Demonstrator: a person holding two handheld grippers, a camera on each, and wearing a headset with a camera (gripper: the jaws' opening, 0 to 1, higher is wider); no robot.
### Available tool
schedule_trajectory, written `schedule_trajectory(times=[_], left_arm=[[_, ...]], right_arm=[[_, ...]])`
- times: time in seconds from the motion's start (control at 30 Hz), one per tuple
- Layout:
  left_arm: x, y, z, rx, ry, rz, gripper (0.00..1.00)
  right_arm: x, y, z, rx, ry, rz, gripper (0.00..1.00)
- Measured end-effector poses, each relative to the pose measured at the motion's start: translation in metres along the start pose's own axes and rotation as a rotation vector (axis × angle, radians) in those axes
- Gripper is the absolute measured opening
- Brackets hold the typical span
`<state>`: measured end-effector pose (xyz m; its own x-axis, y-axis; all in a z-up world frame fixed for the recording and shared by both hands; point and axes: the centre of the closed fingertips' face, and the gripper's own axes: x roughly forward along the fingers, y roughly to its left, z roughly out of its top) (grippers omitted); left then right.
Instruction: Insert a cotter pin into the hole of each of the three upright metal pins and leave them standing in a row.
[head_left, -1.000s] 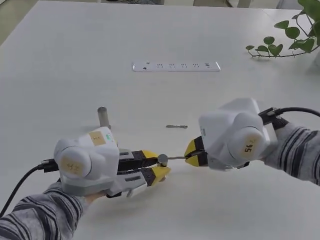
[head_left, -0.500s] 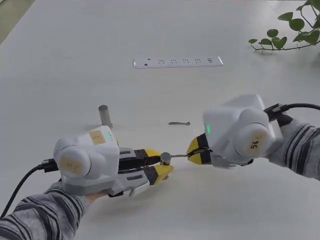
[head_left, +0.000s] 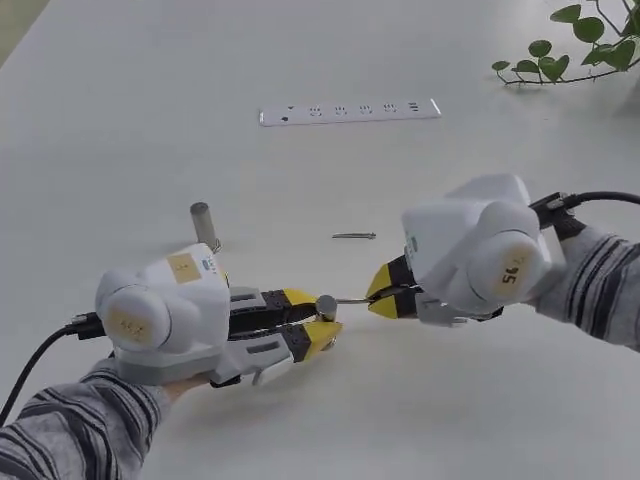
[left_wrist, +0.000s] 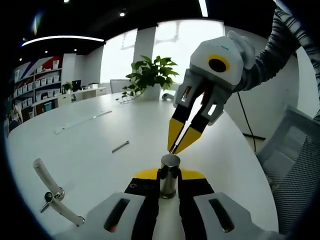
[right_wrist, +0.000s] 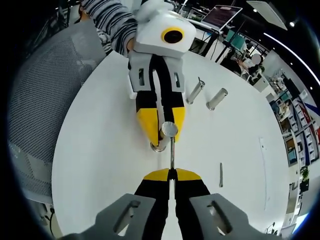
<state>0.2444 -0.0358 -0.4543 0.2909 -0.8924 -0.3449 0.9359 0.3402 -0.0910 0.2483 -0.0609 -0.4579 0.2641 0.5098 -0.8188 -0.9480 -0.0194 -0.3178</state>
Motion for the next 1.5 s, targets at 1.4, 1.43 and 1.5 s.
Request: schedule_trajectory(times=[1.4, 1.43, 1.5], left_arm=[[0.001, -0.001, -0.008, -0.036, 0.030, -0.014, 0.10], [0.001, -0.001, -0.009, -0.037, 0.031, -0.013, 0.10], [0.001, 0.000, -0.009, -0.041, 0.032, -0.009, 0.10]], right_arm=[[0.002, -0.005, 0.009, -0.306, -0.020, 0.111, 0.00], [0.001, -0.005, 0.009, -0.304, -0.020, 0.112, 0.00], [0.002, -0.005, 0.009, -0.282, -0.017, 0.117, 0.00]])
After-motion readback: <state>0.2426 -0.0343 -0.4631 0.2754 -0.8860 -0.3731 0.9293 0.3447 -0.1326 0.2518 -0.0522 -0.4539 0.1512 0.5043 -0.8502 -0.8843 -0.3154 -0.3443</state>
